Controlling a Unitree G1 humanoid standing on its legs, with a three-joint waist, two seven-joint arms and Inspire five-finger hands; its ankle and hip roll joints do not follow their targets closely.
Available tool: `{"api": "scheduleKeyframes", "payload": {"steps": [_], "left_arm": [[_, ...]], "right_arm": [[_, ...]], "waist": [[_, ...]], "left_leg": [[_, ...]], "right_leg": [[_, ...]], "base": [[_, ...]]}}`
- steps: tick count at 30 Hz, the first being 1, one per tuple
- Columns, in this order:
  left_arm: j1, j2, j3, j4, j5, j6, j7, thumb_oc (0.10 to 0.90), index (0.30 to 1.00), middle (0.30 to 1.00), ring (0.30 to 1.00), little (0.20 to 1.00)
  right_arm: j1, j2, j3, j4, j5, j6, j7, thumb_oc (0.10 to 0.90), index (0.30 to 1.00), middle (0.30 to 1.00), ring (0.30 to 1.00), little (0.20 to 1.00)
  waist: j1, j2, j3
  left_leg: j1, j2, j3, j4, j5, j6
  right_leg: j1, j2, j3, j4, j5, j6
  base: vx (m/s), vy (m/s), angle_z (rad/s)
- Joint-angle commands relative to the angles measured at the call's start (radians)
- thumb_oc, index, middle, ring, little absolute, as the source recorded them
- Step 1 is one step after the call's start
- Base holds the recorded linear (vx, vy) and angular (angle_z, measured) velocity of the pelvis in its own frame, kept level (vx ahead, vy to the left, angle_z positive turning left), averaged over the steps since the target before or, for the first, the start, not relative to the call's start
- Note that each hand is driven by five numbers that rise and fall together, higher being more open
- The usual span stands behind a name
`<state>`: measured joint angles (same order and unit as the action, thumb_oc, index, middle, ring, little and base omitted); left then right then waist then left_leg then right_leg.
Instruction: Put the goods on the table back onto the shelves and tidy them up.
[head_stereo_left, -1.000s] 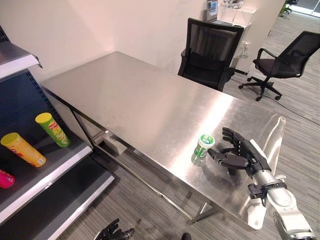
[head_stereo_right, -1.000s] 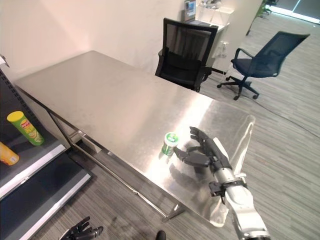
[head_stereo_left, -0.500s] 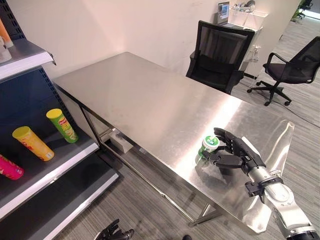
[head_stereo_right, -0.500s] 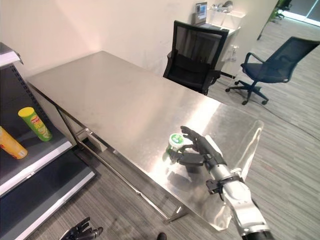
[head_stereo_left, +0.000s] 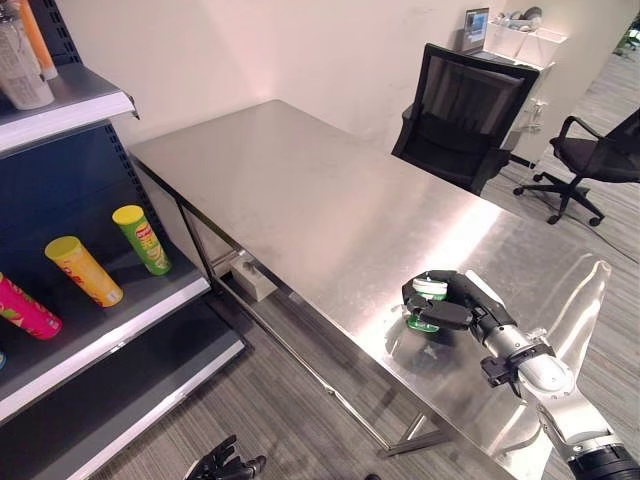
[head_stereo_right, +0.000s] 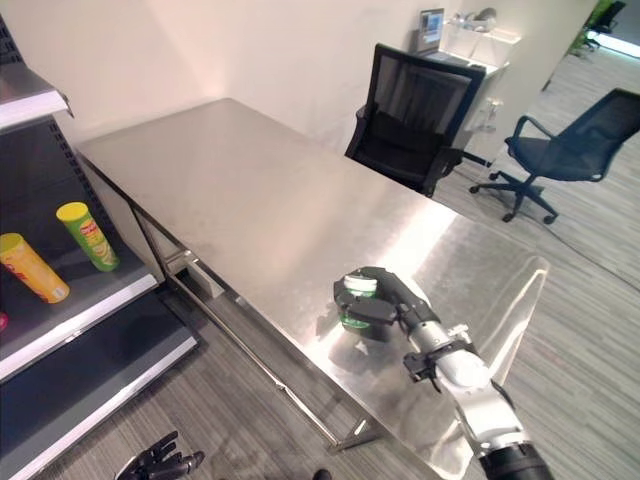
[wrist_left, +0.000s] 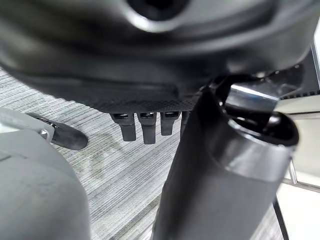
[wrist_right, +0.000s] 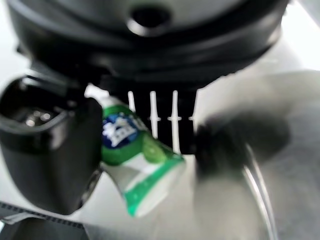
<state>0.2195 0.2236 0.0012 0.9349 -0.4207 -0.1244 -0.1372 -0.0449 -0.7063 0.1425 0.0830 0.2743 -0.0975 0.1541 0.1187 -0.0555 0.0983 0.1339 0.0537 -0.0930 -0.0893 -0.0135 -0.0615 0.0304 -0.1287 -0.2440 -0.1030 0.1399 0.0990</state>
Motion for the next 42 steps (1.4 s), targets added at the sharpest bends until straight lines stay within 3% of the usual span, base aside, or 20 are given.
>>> {"api": "scheduleKeyframes", "payload": {"steps": [1, 12, 20, 23, 24, 25, 26, 27, 28, 29, 31, 32, 33, 36, 38, 39, 42], "left_arm": [[-0.075, 0.056, -0.034, -0.002, 0.024, -0.046, 0.008, 0.800, 0.900, 0.900, 0.900, 0.900], [-0.060, 0.065, -0.031, -0.060, -0.018, -0.052, 0.023, 0.800, 0.900, 0.900, 0.900, 0.900], [-0.039, 0.058, -0.070, -0.101, -0.069, -0.045, 0.019, 0.800, 0.900, 0.900, 0.900, 0.900], [-0.039, 0.056, -0.073, -0.102, -0.075, -0.044, 0.020, 0.800, 0.900, 0.900, 0.900, 0.900], [-0.062, 0.052, -0.077, -0.103, -0.078, -0.040, 0.025, 0.800, 0.900, 0.900, 0.900, 0.900], [-0.064, 0.057, -0.072, -0.115, -0.080, -0.037, 0.024, 0.800, 0.900, 0.900, 0.900, 0.900], [-0.063, 0.056, -0.071, -0.116, -0.080, -0.036, 0.024, 0.800, 0.900, 0.900, 0.900, 0.900], [-0.043, 0.057, -0.063, -0.130, -0.070, -0.039, 0.017, 0.800, 0.900, 0.900, 0.900, 0.900], [-0.043, 0.057, -0.063, -0.130, -0.070, -0.039, 0.017, 0.800, 0.900, 0.900, 0.900, 0.900], [-0.039, 0.057, -0.065, -0.125, -0.062, -0.041, 0.020, 0.800, 0.900, 0.900, 0.900, 0.900], [-0.034, 0.059, -0.066, -0.124, -0.059, -0.045, 0.021, 0.800, 0.900, 0.900, 0.900, 0.900], [-0.031, 0.058, -0.070, -0.121, -0.048, -0.048, 0.023, 0.800, 0.900, 0.900, 0.900, 0.900], [-0.032, 0.061, -0.079, -0.120, -0.038, -0.045, 0.019, 0.800, 0.900, 0.900, 0.900, 0.900], [-0.036, 0.066, -0.086, -0.120, -0.021, -0.045, 0.017, 0.800, 0.900, 0.900, 0.900, 0.900], [-0.062, 0.088, -0.096, -0.118, 0.007, -0.050, 0.022, 0.800, 0.900, 0.900, 0.900, 0.900], [-0.069, 0.099, -0.097, -0.125, 0.017, -0.055, 0.028, 0.800, 0.900, 0.900, 0.900, 0.900], [-0.069, 0.113, -0.086, -0.127, 0.037, -0.056, 0.029, 0.800, 0.900, 0.900, 0.900, 0.900]], "right_arm": [[-0.138, -0.067, -0.080, -0.091, 0.031, -0.088, -0.035, 0.400, 0.300, 0.300, 0.300, 0.300], [-0.355, -0.083, -0.130, -0.229, 0.061, -0.169, -0.143, 0.400, 0.300, 0.300, 0.300, 0.300], [-0.566, -0.111, -0.068, -0.243, 0.028, -0.208, -0.206, 0.400, 0.300, 0.300, 0.300, 0.300], [-0.586, -0.120, -0.062, -0.241, 0.026, -0.210, -0.211, 0.400, 0.300, 0.300, 0.300, 0.300], [-0.605, -0.172, -0.055, -0.233, 0.027, -0.215, -0.222, 0.400, 0.300, 0.300, 0.300, 0.300], [-0.612, -0.187, -0.046, -0.239, 0.020, -0.211, -0.229, 0.400, 0.300, 0.300, 0.300, 0.300], [-0.614, -0.187, -0.044, -0.238, 0.020, -0.211, -0.229, 0.400, 0.300, 0.300, 0.300, 0.300], [-0.623, -0.201, -0.050, -0.251, 0.021, -0.214, -0.230, 0.400, 0.300, 0.300, 0.300, 0.300], [-0.623, -0.201, -0.050, -0.251, 0.021, -0.214, -0.230, 0.400, 0.300, 0.300, 0.300, 0.300], [-0.624, -0.200, -0.048, -0.246, 0.027, -0.216, -0.234, 0.400, 0.300, 0.300, 0.300, 0.300], [-0.629, -0.203, -0.040, -0.242, 0.032, -0.209, -0.231, 0.400, 0.300, 0.300, 0.300, 0.300], [-0.642, -0.215, -0.045, -0.243, 0.041, -0.201, -0.224, 0.400, 0.300, 0.300, 0.300, 0.300], [-0.640, -0.229, -0.059, -0.244, 0.047, -0.201, -0.230, 0.400, 0.300, 0.300, 0.300, 0.300], [-0.629, -0.225, -0.076, -0.247, 0.037, -0.199, -0.239, 0.400, 0.300, 0.300, 0.300, 0.300], [-0.593, -0.210, -0.125, -0.260, 0.006, -0.194, -0.260, 0.400, 0.300, 0.300, 0.300, 0.300], [-0.564, -0.202, -0.153, -0.265, -0.018, -0.187, -0.278, 0.400, 0.300, 0.300, 0.300, 0.300], [-0.544, -0.189, -0.163, -0.259, -0.049, -0.169, -0.290, 0.400, 0.300, 0.300, 0.300, 0.300]], "waist": [[0.014, -0.025, -0.014], [0.045, -0.016, -0.027], [0.133, -0.010, 0.004], [0.141, -0.008, 0.013], [0.123, -0.014, 0.045], [0.116, -0.020, 0.049], [0.119, -0.020, 0.049], [0.113, -0.024, 0.049], [0.113, -0.024, 0.050], [0.089, -0.021, 0.044], [0.082, -0.008, 0.034], [0.063, 0.011, 0.013], [0.053, 0.018, -0.005], [0.051, 0.020, -0.018], [0.052, 0.003, -0.021], [0.053, -0.012, -0.020], [0.057, -0.020, -0.014]], "left_leg": [[-0.051, -0.009, 0.047, 0.002, -0.019, -0.001], [-0.052, 0.018, 0.025, 0.003, -0.001, -0.026], [-0.119, 0.069, -0.119, 0.022, 0.075, -0.098], [-0.135, 0.070, -0.139, 0.022, 0.091, -0.108], [-0.216, 0.112, -0.003, 0.045, 0.153, -0.135], [-0.229, 0.144, 0.102, 0.062, 0.164, -0.120], [-0.228, 0.144, 0.107, 0.062, 0.162, -0.119], [-0.214, 0.219, 0.190, 0.092, 0.167, -0.123], [-0.214, 0.219, 0.189, 0.092, 0.167, -0.123], [-0.156, 0.308, 0.192, 0.125, 0.158, -0.147], [-0.120, 0.333, 0.172, 0.152, 0.165, -0.164], [-0.081, 0.327, 0.141, 0.140, 0.134, -0.180], [-0.066, 0.307, 0.165, 0.116, 0.093, -0.173], [-0.059, 0.281, 0.181, 0.093, 0.043, -0.161], [-0.064, 0.205, 0.184, 0.071, -0.010, -0.124], [-0.071, 0.139, 0.179, 0.062, -0.040, -0.091], [-0.064, 0.072, 0.180, 0.051, -0.064, -0.048]], "right_leg": [[0.102, -0.076, -0.033, 0.016, -0.124, 0.089], [0.117, -0.048, -0.050, 0.016, -0.148, 0.070], [0.160, 0.029, -0.130, 0.016, -0.221, 0.010], [0.162, 0.035, -0.146, 0.016, -0.228, 0.006], [0.169, 0.029, -0.244, 0.016, -0.236, 0.005], [0.164, 0.023, -0.259, 0.016, -0.233, 0.005], [0.162, 0.022, -0.254, 0.016, -0.232, 0.005], [0.168, 0.006, -0.283, 0.018, -0.215, 0.009], [0.168, 0.006, -0.283, 0.018, -0.215, 0.009], [0.172, -0.030, -0.307, 0.027, -0.214, 0.022], [0.162, -0.053, -0.315, 0.029, -0.197, 0.033], [0.155, -0.077, -0.320, 0.031, -0.173, 0.052], [0.148, -0.110, -0.328, 0.029, -0.135, 0.076], [0.141, -0.142, -0.331, 0.032, -0.111, 0.092], [0.122, -0.222, -0.341, 0.049, -0.059, 0.133], [0.104, -0.282, -0.340, 0.063, -0.013, 0.155], [0.092, -0.339, -0.331, 0.109, 0.020, 0.160]], "base": [[0.00, -0.031, 0.02], [-0.02, -0.076, 0.06], [-0.07, -0.192, 0.38], [-0.12, -0.097, 0.76], [-0.26, -0.019, 0.54], [-0.26, -0.017, 1.29], [-0.15, 0.082, 2.09], [-0.08, 0.068, 1.77], [-0.09, 0.234, 0.93], [-0.03, 0.244, 0.03], [-0.02, 0.372, 0.49], [0.02, 0.573, 0.58], [0.05, 0.585, 0.55], [0.02, 0.330, 0.32], [-0.03, 0.620, 0.34], [-0.03, 0.556, 0.46], [0.00, 0.372, 0.33]]}}
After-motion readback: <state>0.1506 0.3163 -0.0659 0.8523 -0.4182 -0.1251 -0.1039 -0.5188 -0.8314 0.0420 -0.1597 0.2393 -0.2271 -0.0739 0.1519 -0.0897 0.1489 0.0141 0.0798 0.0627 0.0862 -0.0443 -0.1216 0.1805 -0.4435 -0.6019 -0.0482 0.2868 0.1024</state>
